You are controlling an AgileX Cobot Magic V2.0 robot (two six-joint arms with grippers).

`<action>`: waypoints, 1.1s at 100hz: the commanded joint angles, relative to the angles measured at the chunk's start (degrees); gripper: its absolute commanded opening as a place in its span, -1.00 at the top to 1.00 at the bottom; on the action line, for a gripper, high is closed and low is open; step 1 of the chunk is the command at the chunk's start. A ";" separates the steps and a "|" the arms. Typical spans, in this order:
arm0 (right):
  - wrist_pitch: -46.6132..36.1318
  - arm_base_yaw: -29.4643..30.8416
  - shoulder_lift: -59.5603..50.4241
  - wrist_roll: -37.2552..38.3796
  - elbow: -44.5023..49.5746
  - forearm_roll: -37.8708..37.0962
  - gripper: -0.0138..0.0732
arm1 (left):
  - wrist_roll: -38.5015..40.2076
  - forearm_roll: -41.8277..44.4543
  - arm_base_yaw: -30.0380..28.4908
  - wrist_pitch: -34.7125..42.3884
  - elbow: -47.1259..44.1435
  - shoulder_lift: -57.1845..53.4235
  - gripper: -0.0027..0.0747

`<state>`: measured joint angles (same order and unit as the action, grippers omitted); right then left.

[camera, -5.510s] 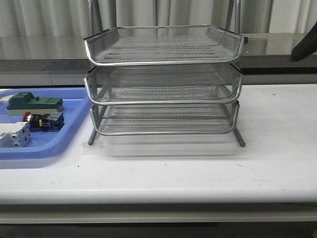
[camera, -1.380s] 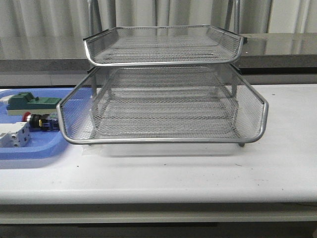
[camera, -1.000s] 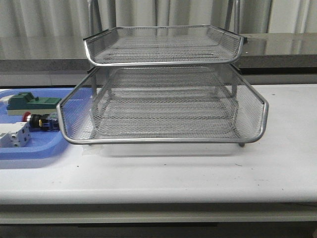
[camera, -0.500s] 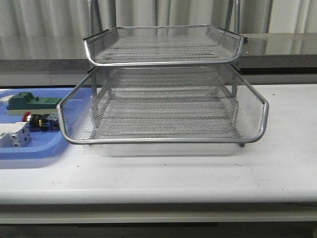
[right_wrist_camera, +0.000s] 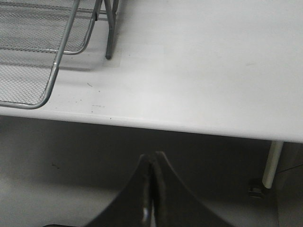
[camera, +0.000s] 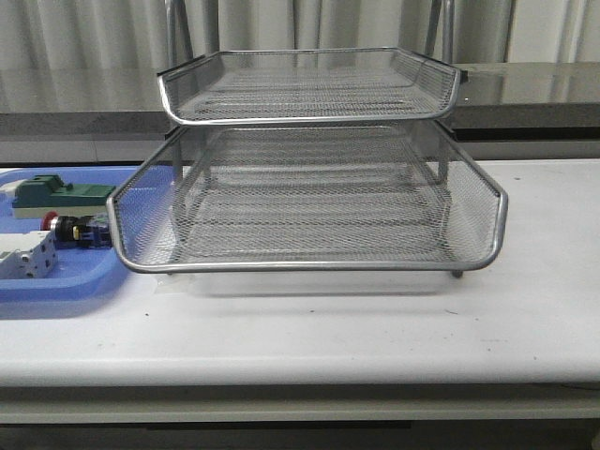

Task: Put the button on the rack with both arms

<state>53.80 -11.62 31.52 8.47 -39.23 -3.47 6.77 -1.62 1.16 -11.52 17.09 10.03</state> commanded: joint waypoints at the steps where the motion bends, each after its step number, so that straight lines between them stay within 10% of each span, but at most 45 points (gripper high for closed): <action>1: -3.12 -0.05 0.09 -0.09 -2.01 -1.12 0.84 | 0.41 -0.95 0.21 -1.75 7.90 7.59 0.98; 82: -3.12 -0.05 0.09 -0.09 -2.01 -1.12 0.84 | -15.41 -1.19 0.21 -30.73 53.51 67.06 0.92; 93: -3.12 -0.05 0.09 -0.09 -2.01 -1.12 0.84 | -17.01 -1.44 0.21 -32.02 54.51 69.74 0.51; 110: -3.12 -0.05 0.09 -0.09 -2.01 -1.12 0.84 | -17.93 -1.44 0.21 -32.08 54.51 71.20 -0.65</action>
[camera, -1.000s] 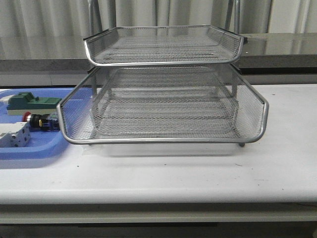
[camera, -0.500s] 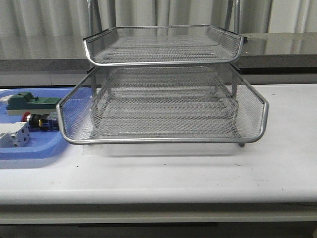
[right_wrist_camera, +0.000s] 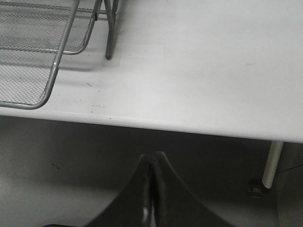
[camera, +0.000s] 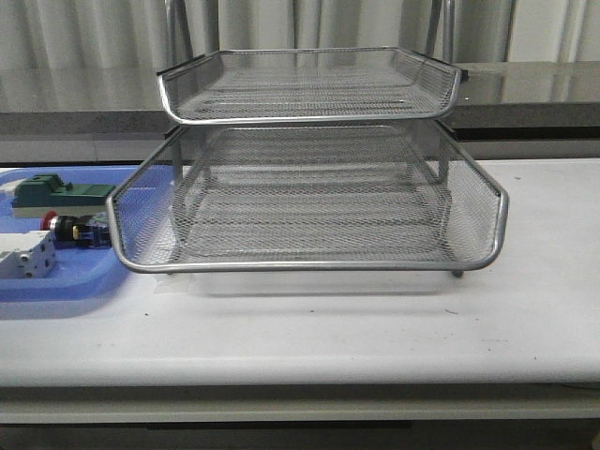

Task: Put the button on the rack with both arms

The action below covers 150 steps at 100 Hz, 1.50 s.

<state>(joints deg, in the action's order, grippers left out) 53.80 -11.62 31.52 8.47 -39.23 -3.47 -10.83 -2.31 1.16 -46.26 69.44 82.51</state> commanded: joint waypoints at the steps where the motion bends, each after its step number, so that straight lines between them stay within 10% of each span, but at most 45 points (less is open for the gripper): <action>1: -3.12 -0.05 0.09 -0.09 -2.01 -1.12 0.84 | -0.33 -0.75 0.21 2.83 2.16 -1.28 -0.72; 9: -3.12 -0.05 0.09 -0.09 -2.01 -1.12 0.84 | -0.33 -0.75 0.21 4.26 2.16 -0.78 -0.93; 58: -3.12 -0.05 0.09 -0.09 -2.01 -1.12 0.84 | -5.54 -1.90 0.21 9.82 6.42 2.96 -0.71; 112: -3.12 -0.05 0.09 -0.09 -2.01 -1.12 0.84 | -31.90 -5.85 0.91 -9.54 33.43 29.99 -0.71; 150: -3.07 -0.05 0.09 -0.09 -2.01 -1.12 0.84 | -39.34 -6.70 3.57 -12.21 35.15 37.37 -0.71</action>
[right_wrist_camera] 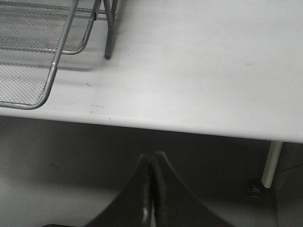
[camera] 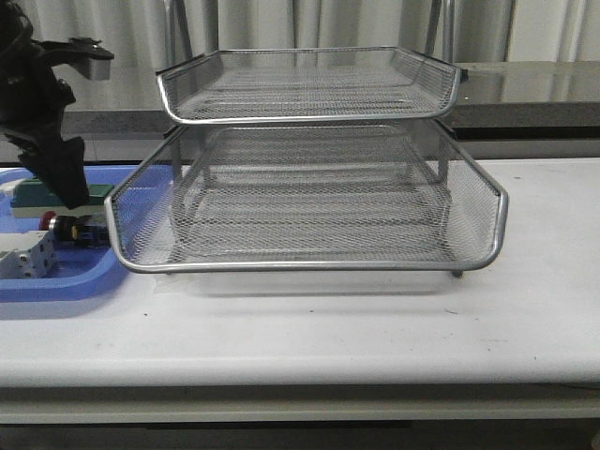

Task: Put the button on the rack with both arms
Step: 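Lower the left gripper onto the red-capped push button and grasp it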

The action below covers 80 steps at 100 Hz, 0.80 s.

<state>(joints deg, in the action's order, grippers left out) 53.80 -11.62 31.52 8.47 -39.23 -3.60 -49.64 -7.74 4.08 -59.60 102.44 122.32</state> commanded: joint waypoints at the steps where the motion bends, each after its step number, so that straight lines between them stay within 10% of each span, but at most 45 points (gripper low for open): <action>1: -3.07 -0.05 0.09 -0.09 -2.01 -0.99 0.84 | -0.53 -1.27 0.79 1.13 2.15 -2.33 -0.71; 80: -3.07 -0.05 0.09 -0.09 -2.01 -0.99 0.84 | -2.95 -2.19 1.64 3.95 2.26 3.27 -0.71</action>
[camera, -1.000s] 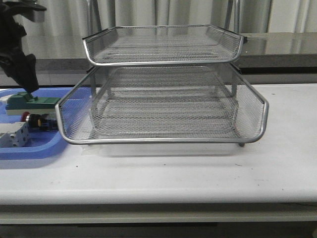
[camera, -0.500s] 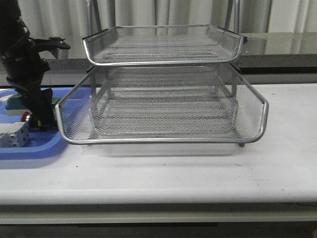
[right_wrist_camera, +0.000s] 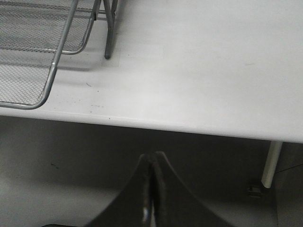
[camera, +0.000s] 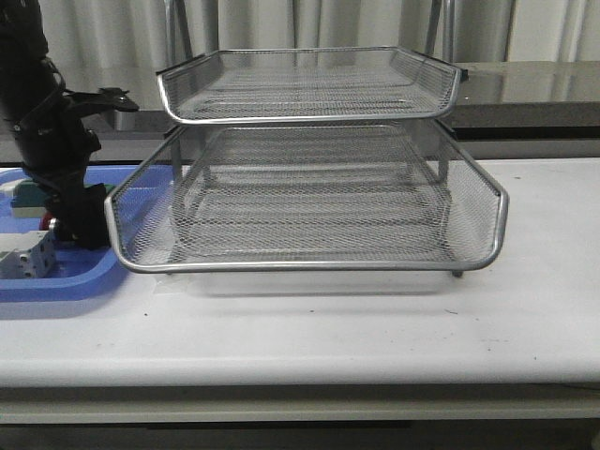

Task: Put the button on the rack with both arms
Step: 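Lower the left gripper onto the red-capped push button and grasp it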

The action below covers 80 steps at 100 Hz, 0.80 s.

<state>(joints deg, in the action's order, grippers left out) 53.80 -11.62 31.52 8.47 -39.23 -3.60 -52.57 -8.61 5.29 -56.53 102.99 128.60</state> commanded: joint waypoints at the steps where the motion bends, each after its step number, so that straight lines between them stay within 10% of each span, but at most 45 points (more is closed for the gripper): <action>1: -3.07 -0.05 0.09 -0.09 -2.01 -0.99 0.84 | -0.02 -1.32 0.43 0.88 1.70 -2.97 -0.71; 28: -3.07 -0.05 0.09 -0.09 -2.01 -0.99 0.84 | -0.10 -1.32 0.43 0.88 1.70 -2.98 -0.56; 80: -3.07 -0.05 0.09 -0.09 -2.01 -0.99 0.84 | 0.04 -1.32 0.43 -1.91 4.50 -3.08 0.75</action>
<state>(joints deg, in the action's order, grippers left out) 53.84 -11.62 31.52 8.47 -39.23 -3.60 -52.57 -8.84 5.29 -57.13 104.20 129.45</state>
